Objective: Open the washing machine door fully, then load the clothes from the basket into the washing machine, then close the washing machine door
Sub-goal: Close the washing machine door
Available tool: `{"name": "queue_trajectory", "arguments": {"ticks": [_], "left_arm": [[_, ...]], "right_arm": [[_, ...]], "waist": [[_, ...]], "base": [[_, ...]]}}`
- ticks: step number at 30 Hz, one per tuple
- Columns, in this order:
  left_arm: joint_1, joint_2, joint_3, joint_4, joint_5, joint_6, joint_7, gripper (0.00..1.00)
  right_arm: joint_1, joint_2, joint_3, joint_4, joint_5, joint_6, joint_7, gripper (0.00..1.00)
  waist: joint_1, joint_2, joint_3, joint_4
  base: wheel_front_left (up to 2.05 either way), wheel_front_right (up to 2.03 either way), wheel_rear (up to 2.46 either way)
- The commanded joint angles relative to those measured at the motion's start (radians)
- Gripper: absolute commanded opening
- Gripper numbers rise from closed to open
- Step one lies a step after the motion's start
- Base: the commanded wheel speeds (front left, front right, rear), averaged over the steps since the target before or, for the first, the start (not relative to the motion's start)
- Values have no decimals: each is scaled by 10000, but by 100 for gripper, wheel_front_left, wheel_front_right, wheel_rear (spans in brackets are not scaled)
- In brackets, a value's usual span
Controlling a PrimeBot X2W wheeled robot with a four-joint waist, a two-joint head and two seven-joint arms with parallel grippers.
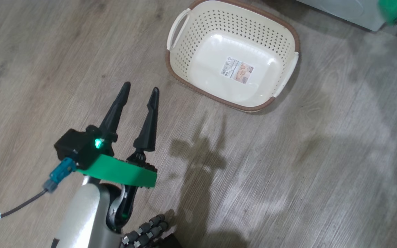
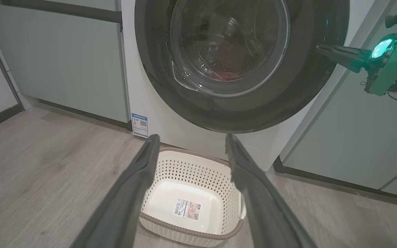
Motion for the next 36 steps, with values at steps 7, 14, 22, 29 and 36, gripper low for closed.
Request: {"name": "queue_trajectory", "arguments": {"ticks": [7,14,22,29,36], "left_arm": [[-94,126,185,-447,-96,101,-95,100],[-139,126,-56,-391,-209,86,-95,100],[-215,125,-196,-412,-451,134,-95,100],[-166,125,-364,-455,-733,207,-95,100],[-167,125,-408,-390,-812,248,-95,100]], "right_arm": [[-767,-68,-444,965,-228,-2,-63,0],[-1554,273,-754,2593,-690,-2,13,0],[-2619,551,-734,4082,-1070,-2,-12,0],[-3454,498,-963,4919,-1483,-2,-34,0],[-3735,505,-1664,5292,-1943,-2,-55,0]], "waist": [[-1,0,120,220],[-1,0,292,355],[-1,0,531,660],[-1,0,746,957],[-1,0,704,987]], "base": [[0,0,0],[0,0,0],[0,0,0],[0,0,0],[0,0,0]]}}
